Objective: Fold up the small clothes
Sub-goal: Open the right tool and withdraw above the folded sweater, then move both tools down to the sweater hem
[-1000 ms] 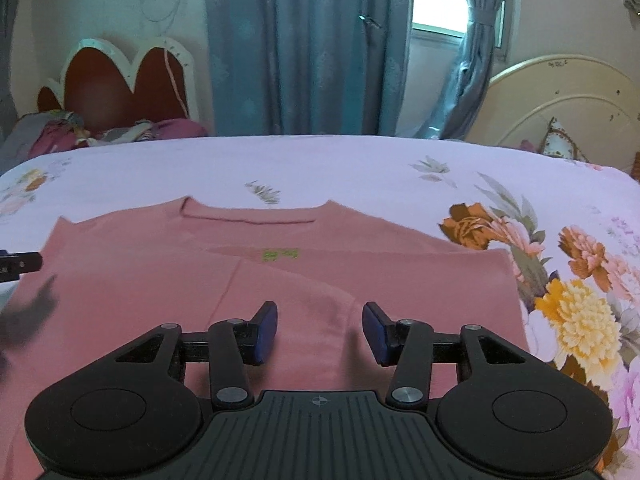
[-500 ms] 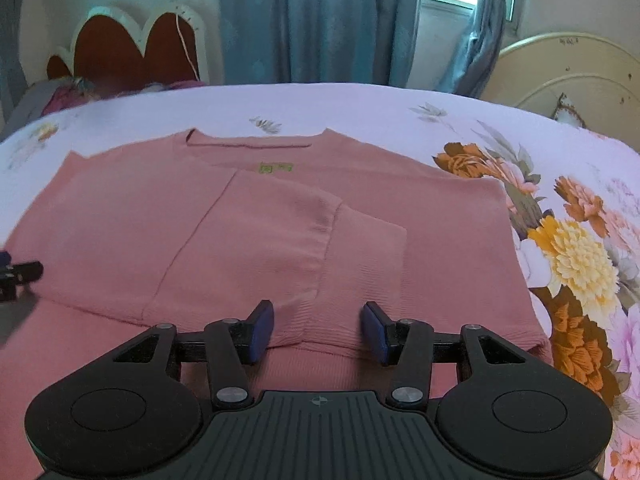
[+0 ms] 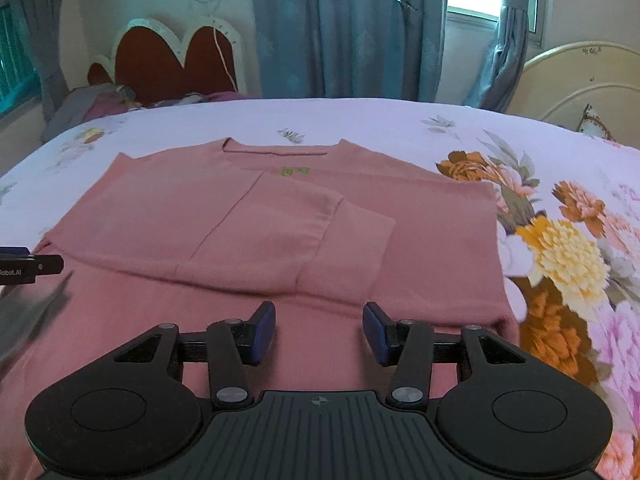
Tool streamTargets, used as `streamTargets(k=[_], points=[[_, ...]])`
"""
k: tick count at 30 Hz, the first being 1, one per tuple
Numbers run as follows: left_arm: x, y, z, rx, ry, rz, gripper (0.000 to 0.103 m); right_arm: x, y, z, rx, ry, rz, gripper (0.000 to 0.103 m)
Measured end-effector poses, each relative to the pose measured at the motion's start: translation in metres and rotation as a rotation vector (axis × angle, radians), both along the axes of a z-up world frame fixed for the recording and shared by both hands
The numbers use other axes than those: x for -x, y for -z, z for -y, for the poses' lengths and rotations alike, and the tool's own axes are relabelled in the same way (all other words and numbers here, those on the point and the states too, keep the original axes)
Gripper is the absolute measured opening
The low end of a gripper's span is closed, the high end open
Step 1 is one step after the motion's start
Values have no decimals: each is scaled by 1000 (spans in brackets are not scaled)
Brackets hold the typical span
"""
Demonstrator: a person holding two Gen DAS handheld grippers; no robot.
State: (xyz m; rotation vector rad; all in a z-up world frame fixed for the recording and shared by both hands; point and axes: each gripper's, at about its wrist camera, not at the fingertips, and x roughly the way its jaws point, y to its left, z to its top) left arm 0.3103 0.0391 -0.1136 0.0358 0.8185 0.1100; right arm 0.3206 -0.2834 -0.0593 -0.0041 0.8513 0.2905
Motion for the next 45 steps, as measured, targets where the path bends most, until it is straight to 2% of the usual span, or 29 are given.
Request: streamTargets(k=[5,13,25,27,28,33,45], points=[[29,-10,2,17,20,-10,72,35,-10,10,-8,14,-4,48],[73,-13,7,20,117,-12,75,95,-19,5,-1,85,-11,48],[136,-8,-36,74,125,-26,78,178,-28,-13,70,165,-31,52],[143,-8,-40,77,128,-28,80,187,-30,-14,77,175,-22,69],[146,-8,-41,77,132,-28,80,192,-32,-15,80,178,-13,72],[159,-12,-46,69,136,-17,85,206,-36,-17,93,194,-1,72],[183,-11,-65,83,116,-18,86,233,-32,11,110,275,-27,72]])
